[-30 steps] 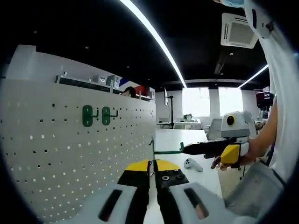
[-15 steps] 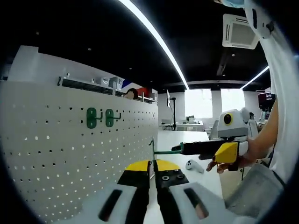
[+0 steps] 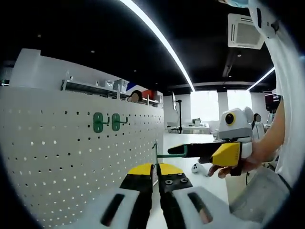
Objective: Insert the hook assembly into the mounting plate slot until the hook locks in place.
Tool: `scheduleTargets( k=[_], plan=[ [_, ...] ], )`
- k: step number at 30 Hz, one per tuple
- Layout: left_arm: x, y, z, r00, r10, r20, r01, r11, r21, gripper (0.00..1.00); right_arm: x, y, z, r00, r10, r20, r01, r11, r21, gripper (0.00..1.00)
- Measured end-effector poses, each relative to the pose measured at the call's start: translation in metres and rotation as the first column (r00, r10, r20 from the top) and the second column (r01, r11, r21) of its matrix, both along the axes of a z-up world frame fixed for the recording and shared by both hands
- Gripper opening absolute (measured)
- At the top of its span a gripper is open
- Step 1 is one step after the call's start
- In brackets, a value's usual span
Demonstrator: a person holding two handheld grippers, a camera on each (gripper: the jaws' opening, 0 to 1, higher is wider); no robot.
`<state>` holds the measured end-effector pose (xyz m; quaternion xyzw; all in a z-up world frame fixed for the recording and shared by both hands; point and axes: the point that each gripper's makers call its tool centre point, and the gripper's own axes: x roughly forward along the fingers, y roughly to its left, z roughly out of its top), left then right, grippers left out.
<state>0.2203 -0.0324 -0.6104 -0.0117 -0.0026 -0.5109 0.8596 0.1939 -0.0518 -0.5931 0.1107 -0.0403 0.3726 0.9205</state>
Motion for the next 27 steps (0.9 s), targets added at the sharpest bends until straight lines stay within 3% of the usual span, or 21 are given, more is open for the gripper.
scheduleTargets(
  k=[13,18,27],
  plan=[
    [-0.002,-0.001,0.004,1.000,0.000,0.009,0.000,1.000,-0.004,0.03,0.007,0.012,0.008,1.000,0.014,-0.001,-0.014,1.000,0.012,0.44],
    [-0.003,-0.001,0.004,1.000,-0.001,0.009,0.001,1.000,-0.006,0.03,0.004,0.017,0.008,0.999,0.039,0.002,-0.039,0.999,0.008,0.26],
    [-0.004,-0.003,0.005,1.000,0.001,0.014,-0.001,1.000,-0.006,0.03,0.007,0.019,0.010,0.999,0.035,0.004,-0.035,0.999,0.013,0.19]
  ],
)
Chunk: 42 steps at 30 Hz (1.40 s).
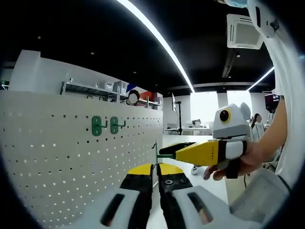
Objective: Insert the hook assembly into the mounting plate slot until the hook locks in place.
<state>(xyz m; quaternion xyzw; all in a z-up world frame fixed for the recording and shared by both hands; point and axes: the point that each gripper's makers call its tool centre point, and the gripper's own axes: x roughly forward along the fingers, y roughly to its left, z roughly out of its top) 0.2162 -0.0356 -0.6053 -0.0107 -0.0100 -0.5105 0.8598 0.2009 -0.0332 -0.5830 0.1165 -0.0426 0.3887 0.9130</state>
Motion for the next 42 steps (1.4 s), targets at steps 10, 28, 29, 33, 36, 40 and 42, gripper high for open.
scheduleTargets(
  k=[10,28,29,33,36,40,42],
  plan=[
    [-0.0008,0.0000,-0.0002,1.000,0.002,-0.001,-0.002,1.000,0.000,0.03,0.0024,-0.0002,-0.0003,1.000,-0.015,0.000,0.015,1.000,-0.004,0.10],
    [-0.0027,0.0003,0.0011,1.000,0.014,0.000,-0.014,1.000,-0.011,0.03,0.0059,-0.0015,-0.0026,0.999,-0.046,-0.011,0.046,0.998,-0.034,0.07],
    [-0.0025,0.0003,0.0022,1.000,0.016,0.001,-0.016,1.000,-0.013,0.03,0.0061,-0.0014,-0.0033,0.999,-0.048,-0.014,0.047,0.998,-0.036,0.07],
    [-0.0027,0.0001,0.0043,1.000,0.018,0.005,-0.018,1.000,-0.019,0.03,0.0050,-0.0009,-0.0013,0.998,-0.058,-0.008,0.058,0.998,-0.033,0.06],
    [-0.0019,0.0001,0.0033,1.000,0.024,0.002,-0.024,1.000,-0.014,0.03,0.0075,-0.0013,-0.0030,0.998,-0.065,-0.015,0.064,0.997,-0.036,0.06],
    [-0.0025,-0.0001,0.0037,1.000,0.027,0.008,-0.026,1.000,-0.013,0.03,0.0080,-0.0013,-0.0035,0.997,-0.069,-0.025,0.068,0.997,-0.033,0.04],
    [-0.0026,-0.0010,0.0035,1.000,0.029,0.009,-0.029,1.000,-0.012,0.03,0.0099,-0.0029,-0.0037,0.996,-0.083,-0.030,0.082,0.996,-0.034,0.03]
  ],
)
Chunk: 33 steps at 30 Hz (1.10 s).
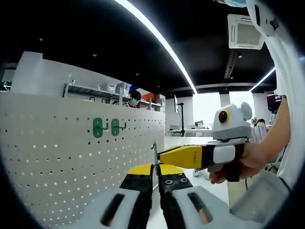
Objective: Insert the hook assembly into the mounting plate slot until the hook locks in place.
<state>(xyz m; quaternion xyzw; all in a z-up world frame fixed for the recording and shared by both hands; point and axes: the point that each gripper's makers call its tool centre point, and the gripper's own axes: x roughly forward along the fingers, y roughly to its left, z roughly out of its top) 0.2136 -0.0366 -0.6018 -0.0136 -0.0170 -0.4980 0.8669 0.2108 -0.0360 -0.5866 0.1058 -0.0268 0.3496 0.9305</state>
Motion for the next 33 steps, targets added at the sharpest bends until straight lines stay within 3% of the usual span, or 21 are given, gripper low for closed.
scheduleTargets(
  k=[14,20,27,29,33],
  plan=[
    [0.0015,0.0014,-0.0009,1.000,0.025,0.014,-0.025,1.000,0.007,0.03,0.0028,0.0006,-0.0017,0.997,-0.031,-0.065,0.034,0.998,0.050,0.01],
    [0.0022,0.0015,-0.0020,1.000,0.030,0.009,-0.030,1.000,0.002,0.02,0.0044,-0.0013,-0.0032,0.993,-0.026,-0.115,0.040,0.991,0.124,0.01],
    [0.0023,0.0018,-0.0032,0.999,0.033,0.008,-0.033,0.999,0.004,0.02,0.0036,0.0000,-0.0036,0.992,-0.032,-0.123,0.046,0.993,0.110,0.00],
    [0.0020,0.0016,-0.0031,0.999,0.032,0.013,-0.032,0.999,0.005,0.02,0.0040,-0.0007,-0.0040,0.987,-0.027,-0.159,0.050,0.988,0.145,0.00],
    [0.0020,0.0009,-0.0035,0.999,0.035,0.010,-0.035,0.999,0.004,0.02,0.0040,-0.0012,-0.0047,0.984,-0.032,-0.175,0.059,0.987,0.151,0.00]
  ],
)
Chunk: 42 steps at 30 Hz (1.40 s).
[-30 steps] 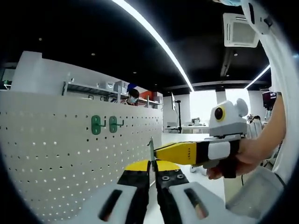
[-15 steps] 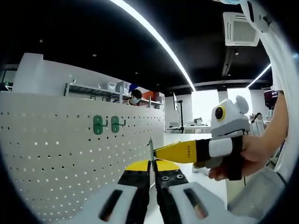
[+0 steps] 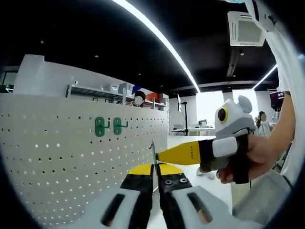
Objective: Insert the hook assembly into the mounting plate slot until the hook locks in place.
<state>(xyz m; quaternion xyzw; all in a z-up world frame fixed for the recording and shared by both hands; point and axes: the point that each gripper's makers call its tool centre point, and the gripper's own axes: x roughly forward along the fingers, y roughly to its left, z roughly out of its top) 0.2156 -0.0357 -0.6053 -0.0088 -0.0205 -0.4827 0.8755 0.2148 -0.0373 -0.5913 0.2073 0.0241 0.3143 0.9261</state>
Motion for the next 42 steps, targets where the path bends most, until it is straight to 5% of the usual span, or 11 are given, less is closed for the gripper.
scheduleTargets(
  k=[18,26,30,36,42],
  plan=[
    [-0.001,-0.001,-0.001,1.000,0.005,0.013,-0.005,0.999,0.032,0.05,-0.001,0.000,0.000,1.000,0.009,0.012,-0.009,1.000,-0.030,0.00],
    [0.003,-0.006,-0.016,0.999,0.018,-0.048,-0.014,0.997,0.079,0.60,-0.002,0.003,0.001,1.000,0.019,0.019,-0.018,0.999,-0.041,0.00],
    [0.005,-0.006,-0.018,0.999,0.031,-0.039,-0.027,0.996,0.090,0.79,-0.002,0.002,0.000,1.000,0.020,0.018,-0.019,0.999,-0.040,0.00],
    [0.008,-0.005,-0.023,0.996,0.052,-0.066,-0.045,0.994,0.101,0.95,-0.001,0.001,-0.001,1.000,0.019,0.013,-0.018,0.999,-0.036,0.00],
    [0.008,-0.004,-0.025,0.996,0.054,-0.076,-0.046,0.993,0.107,0.96,-0.002,0.001,-0.001,1.000,0.017,0.011,-0.017,0.999,-0.035,0.00]
  ],
)
